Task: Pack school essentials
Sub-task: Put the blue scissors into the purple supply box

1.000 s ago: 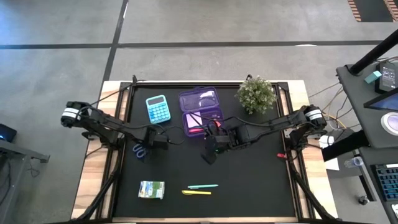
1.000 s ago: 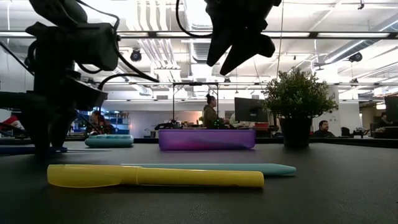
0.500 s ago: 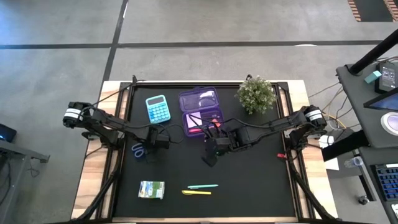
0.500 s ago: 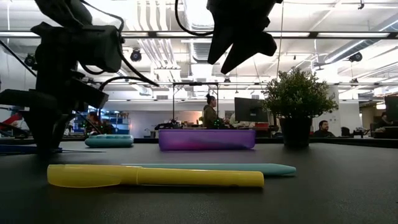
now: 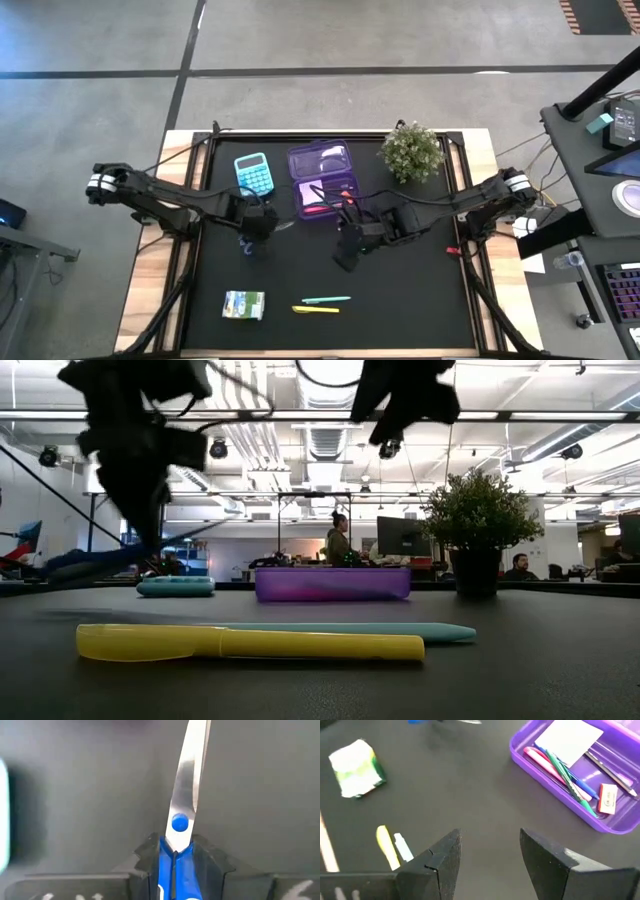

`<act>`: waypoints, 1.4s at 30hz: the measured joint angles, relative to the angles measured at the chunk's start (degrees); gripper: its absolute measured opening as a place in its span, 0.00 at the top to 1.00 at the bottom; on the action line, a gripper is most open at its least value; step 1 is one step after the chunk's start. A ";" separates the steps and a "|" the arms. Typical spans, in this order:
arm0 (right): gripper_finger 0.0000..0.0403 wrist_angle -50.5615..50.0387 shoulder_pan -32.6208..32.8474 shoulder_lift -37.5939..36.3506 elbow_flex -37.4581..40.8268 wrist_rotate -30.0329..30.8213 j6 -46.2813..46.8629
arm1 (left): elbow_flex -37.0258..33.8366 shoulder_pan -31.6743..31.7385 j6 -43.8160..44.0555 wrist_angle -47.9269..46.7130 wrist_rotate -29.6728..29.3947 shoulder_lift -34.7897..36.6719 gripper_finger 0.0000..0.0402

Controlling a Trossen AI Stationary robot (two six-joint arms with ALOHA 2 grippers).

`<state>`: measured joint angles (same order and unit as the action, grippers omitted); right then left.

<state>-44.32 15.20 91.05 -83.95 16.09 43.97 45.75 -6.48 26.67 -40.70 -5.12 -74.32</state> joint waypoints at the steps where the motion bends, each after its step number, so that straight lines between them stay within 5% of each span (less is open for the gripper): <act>1: 0.53 -0.09 0.25 -0.61 -0.04 0.01 0.24 | 0.83 0.00 -0.03 1.21 -0.51 0.00 0.82; 11: 0.53 -2.28 2.45 -3.74 -0.04 0.01 2.56 | 11.95 3.52 -13.65 15.96 -13.10 -5.64 0.83; 24: 0.53 -10.60 3.33 -3.61 0.20 0.47 7.60 | 21.93 11.66 -20.01 22.28 -13.31 -21.28 1.00; 37: 0.53 -13.20 5.24 -1.43 3.22 4.35 17.32 | 20.94 9.94 -12.90 12.60 -5.73 -12.47 0.99; 42: 0.53 -4.02 5.94 2.31 6.79 2.78 20.73 | 20.40 5.80 -8.44 10.30 -3.42 -9.38 0.99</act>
<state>-48.34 21.14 93.36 -77.16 18.87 64.70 66.15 -0.68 18.23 -30.40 -8.54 -83.71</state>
